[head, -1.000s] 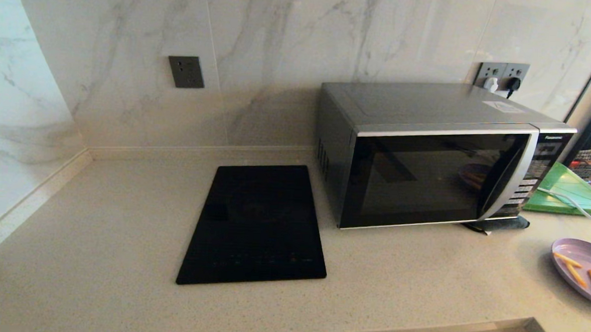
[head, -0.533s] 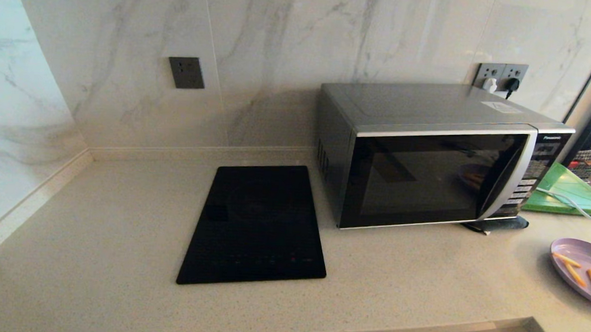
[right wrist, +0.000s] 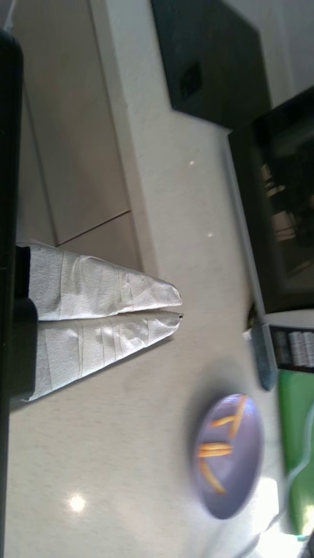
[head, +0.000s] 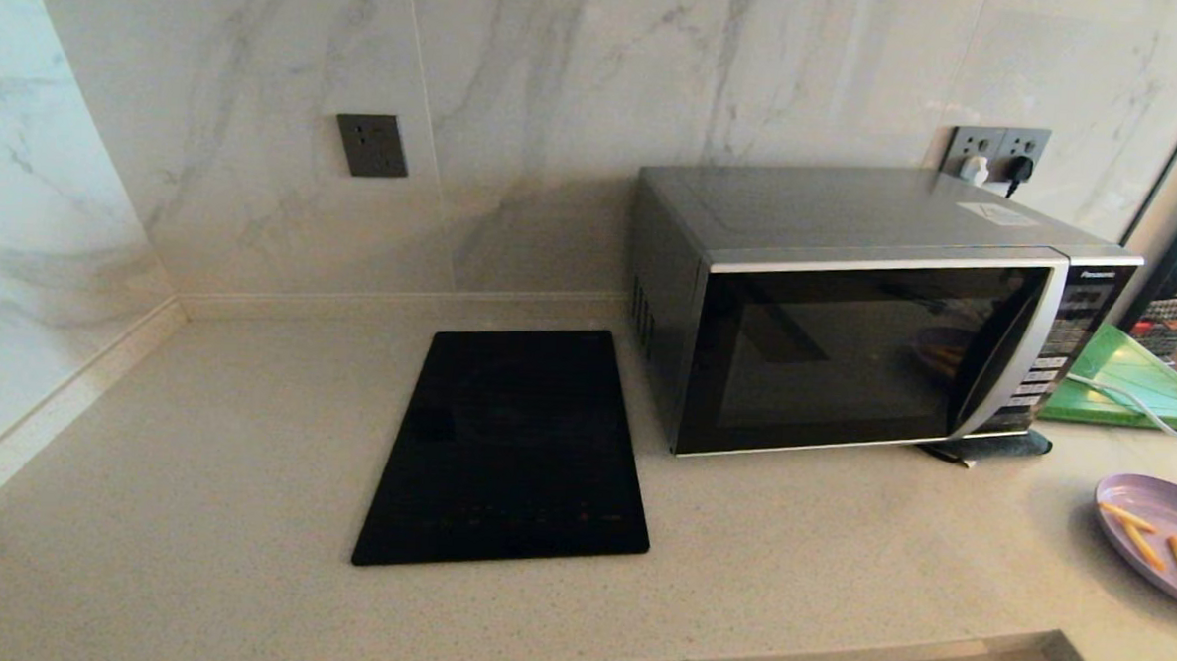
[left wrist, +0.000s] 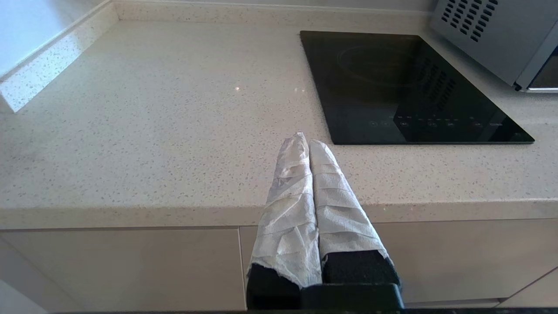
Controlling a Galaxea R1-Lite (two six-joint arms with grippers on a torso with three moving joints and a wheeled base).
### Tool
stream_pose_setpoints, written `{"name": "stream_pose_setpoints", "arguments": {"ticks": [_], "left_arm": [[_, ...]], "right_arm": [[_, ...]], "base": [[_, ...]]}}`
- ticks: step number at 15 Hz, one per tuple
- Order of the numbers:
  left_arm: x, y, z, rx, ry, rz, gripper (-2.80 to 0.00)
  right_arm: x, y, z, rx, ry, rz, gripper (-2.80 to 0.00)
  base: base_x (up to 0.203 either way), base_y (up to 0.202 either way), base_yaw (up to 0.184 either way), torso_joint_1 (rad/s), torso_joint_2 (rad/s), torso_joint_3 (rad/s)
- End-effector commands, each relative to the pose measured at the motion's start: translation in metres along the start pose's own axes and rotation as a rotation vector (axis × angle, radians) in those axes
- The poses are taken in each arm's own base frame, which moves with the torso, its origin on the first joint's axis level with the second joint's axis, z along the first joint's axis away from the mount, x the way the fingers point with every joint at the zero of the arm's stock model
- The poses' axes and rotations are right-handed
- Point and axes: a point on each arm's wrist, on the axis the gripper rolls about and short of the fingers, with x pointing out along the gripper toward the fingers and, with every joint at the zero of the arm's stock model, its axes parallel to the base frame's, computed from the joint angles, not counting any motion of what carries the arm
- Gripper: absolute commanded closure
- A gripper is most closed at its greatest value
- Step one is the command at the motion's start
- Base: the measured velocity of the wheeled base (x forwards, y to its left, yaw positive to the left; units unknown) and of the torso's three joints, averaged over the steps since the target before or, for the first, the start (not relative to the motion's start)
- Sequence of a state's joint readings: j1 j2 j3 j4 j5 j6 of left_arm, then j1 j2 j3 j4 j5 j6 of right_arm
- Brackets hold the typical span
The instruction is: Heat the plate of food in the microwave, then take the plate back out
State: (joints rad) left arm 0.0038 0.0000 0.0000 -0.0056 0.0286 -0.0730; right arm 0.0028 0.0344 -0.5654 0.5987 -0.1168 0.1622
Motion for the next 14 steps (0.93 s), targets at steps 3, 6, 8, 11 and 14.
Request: {"name": "stream_pose_setpoints", "arguments": {"ticks": [3, 6, 8, 11, 14], "left_arm": [[0.0, 0.0, 0.0, -0.001, 0.001, 0.001, 0.0], [0.0, 0.0, 0.0, -0.001, 0.001, 0.001, 0.0], [0.0, 0.0, 0.0, -0.001, 0.001, 0.001, 0.0], [0.0, 0.0, 0.0, -0.001, 0.001, 0.001, 0.0], [0.0, 0.0, 0.0, -0.001, 0.001, 0.001, 0.0]], "right_arm": [[0.023, -0.003, -0.037, -0.006, 0.087, -0.021, 0.0], [0.053, -0.005, -0.067, -0.016, 0.058, -0.029, 0.0], [0.059, -0.004, -0.069, -0.03, -0.004, -0.008, 0.0], [0.062, -0.003, -0.072, -0.109, -0.021, 0.071, 0.0], [0.067, -0.003, -0.079, -0.125, -0.052, 0.095, 0.0]], "base": [[0.0, 0.0, 0.0, 0.0, 0.0, 0.0], [0.0, 0.0, 0.0, 0.0, 0.0, 0.0], [0.0, 0.0, 0.0, 0.0, 0.0, 0.0], [0.0, 0.0, 0.0, 0.0, 0.0, 0.0], [0.0, 0.0, 0.0, 0.0, 0.0, 0.0]]}}
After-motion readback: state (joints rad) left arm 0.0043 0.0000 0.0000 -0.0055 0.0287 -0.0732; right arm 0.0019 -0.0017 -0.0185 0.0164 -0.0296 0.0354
